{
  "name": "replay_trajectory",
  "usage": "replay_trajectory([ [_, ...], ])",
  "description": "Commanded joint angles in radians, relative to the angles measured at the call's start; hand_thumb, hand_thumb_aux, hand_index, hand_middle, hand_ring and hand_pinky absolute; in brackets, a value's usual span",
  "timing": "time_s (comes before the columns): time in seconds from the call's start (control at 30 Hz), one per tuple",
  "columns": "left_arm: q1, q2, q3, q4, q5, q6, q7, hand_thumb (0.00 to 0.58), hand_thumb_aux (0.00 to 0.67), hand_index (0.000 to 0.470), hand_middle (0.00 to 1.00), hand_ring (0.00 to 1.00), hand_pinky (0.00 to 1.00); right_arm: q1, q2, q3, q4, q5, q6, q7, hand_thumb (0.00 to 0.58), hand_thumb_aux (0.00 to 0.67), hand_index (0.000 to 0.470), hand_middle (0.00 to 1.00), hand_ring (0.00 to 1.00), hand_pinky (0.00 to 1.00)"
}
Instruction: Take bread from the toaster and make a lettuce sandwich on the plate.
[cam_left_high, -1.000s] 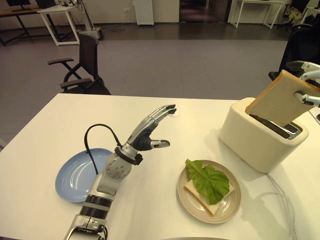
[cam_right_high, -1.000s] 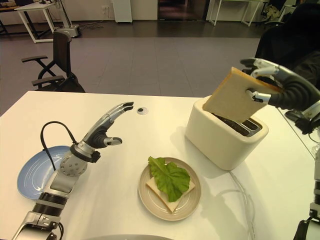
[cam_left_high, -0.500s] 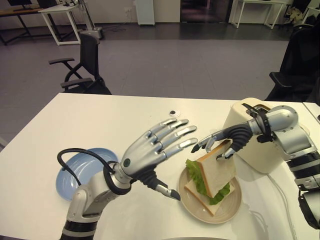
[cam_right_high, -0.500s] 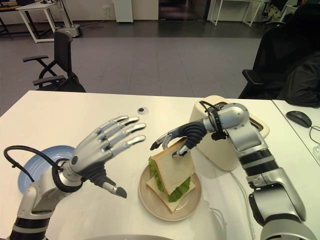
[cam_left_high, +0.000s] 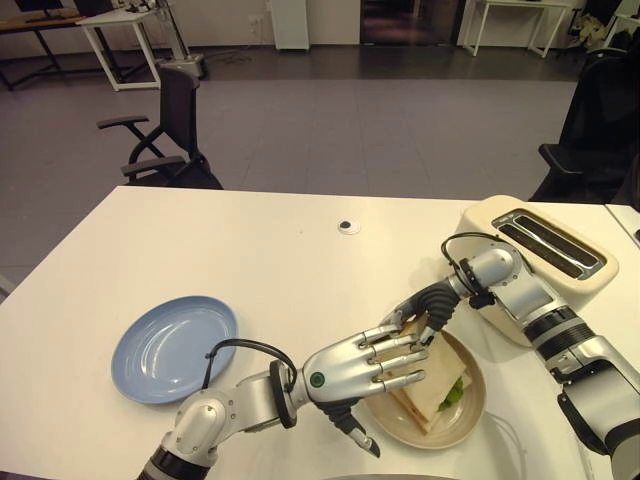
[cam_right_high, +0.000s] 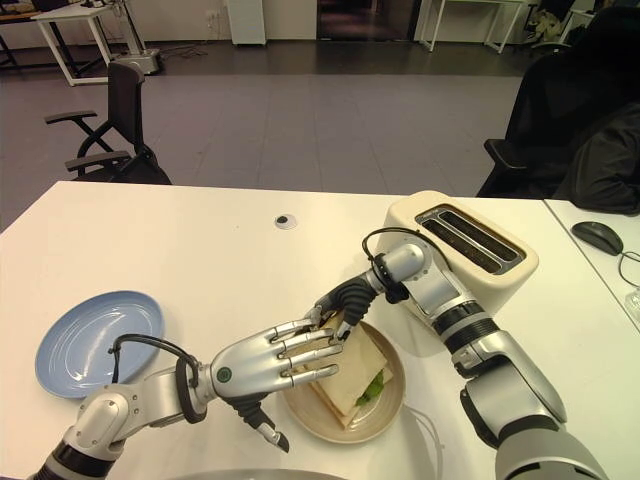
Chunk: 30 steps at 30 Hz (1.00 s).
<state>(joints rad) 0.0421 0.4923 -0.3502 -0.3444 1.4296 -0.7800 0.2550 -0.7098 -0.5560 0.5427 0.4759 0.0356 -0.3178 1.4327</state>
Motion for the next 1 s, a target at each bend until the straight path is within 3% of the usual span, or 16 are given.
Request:
replay_trajectory([
  [0.03, -0.016, 0.034, -0.080, 0.038, 0.079, 0.060, 0.030, 0.000, 0.000, 0.000, 0.00, 0.00, 0.00, -0.029, 0.025, 0.003, 0.041, -0.050, -0.040, 0.009, 0.053, 0.032, 0.022, 0.00, 0.00, 0.00],
  [0.07, -0.020, 0.039, -0.095, 0.050, 0.087, 0.074, 0.037, 0.000, 0.000, 0.000, 0.00, 0.00, 0.00, -0.031, 0.033, -0.001, 0.049, -0.059, -0.050, -0.007, 0.000, 0.000, 0.000, 0.00, 0.00, 0.00],
  [0.27, -0.040, 0.075, -0.164, 0.110, 0.070, 0.142, 0.056, 0.000, 0.000, 0.000, 0.00, 0.00, 0.00, -0.037, 0.043, -0.072, 0.040, -0.076, -0.095, -0.098, 0.000, 0.000, 0.000, 0.00, 0.00, 0.00],
  [0.47, -0.022, 0.128, -0.079, 0.001, -0.127, 0.165, 0.037, 0.000, 0.000, 0.000, 0.00, 0.00, 0.00, -0.012, -0.051, -0.228, -0.064, -0.055, -0.145, -0.210, 0.000, 0.000, 0.000, 0.00, 0.00, 0.00],
  [0.67, 0.024, 0.206, 0.088, -0.041, -0.434, 0.136, 0.002, 0.000, 0.000, 0.000, 0.00, 0.00, 0.00, 0.158, -0.187, -0.362, -0.300, 0.060, -0.159, -0.221, 0.000, 0.000, 0.000, 0.00, 0.00, 0.00],
  [0.8, 0.035, 0.256, 0.117, 0.030, -0.640, 0.084, -0.092, 0.023, 0.013, 0.009, 0.00, 0.00, 0.00, 0.301, -0.280, -0.436, -0.443, 0.111, -0.182, -0.219, 0.000, 0.000, 0.000, 0.00, 0.00, 0.00],
  [0.83, 0.047, 0.275, 0.113, 0.040, -0.701, 0.074, -0.133, 0.194, 0.123, 0.087, 0.35, 0.35, 0.35, 0.345, -0.312, -0.459, -0.470, 0.131, -0.192, -0.205, 0.000, 0.000, 0.000, 0.00, 0.00, 0.00],
  [0.87, 0.061, 0.293, 0.108, 0.046, -0.766, 0.071, -0.178, 0.190, 0.121, 0.085, 0.65, 0.65, 0.65, 0.385, -0.341, -0.479, -0.490, 0.150, -0.203, -0.192, 0.000, 0.000, 0.000, 0.00, 0.00, 0.00],
  [0.9, 0.081, 0.321, 0.102, 0.052, -0.840, 0.070, -0.235, 0.201, 0.129, 0.090, 0.73, 0.73, 0.73, 0.430, -0.373, -0.498, -0.509, 0.172, -0.207, -0.173, 0.000, 0.000, 0.000, 0.00, 0.00, 0.00],
  [0.93, 0.106, 0.358, 0.101, 0.058, -0.920, 0.073, -0.298, 0.209, 0.134, 0.094, 1.00, 1.00, 1.00, 0.486, -0.412, -0.513, -0.532, 0.189, -0.207, -0.149, 0.000, 0.000, 0.000, 0.00, 0.00, 0.00],
  [0.97, 0.135, 0.397, 0.110, 0.070, -1.006, 0.071, -0.352, 0.452, 0.355, 0.249, 1.00, 1.00, 1.00, 0.541, -0.450, -0.520, -0.551, 0.193, -0.206, -0.126, 0.000, 0.000, 0.000, 0.07, 0.07, 0.07],
  [1.0, 0.158, 0.430, 0.126, 0.082, -1.072, 0.061, -0.391, 0.550, 0.518, 0.363, 1.00, 1.00, 1.00, 0.586, -0.478, -0.521, -0.568, 0.187, -0.198, -0.112, 0.209, 0.134, 0.094, 0.55, 0.55, 0.55],
])
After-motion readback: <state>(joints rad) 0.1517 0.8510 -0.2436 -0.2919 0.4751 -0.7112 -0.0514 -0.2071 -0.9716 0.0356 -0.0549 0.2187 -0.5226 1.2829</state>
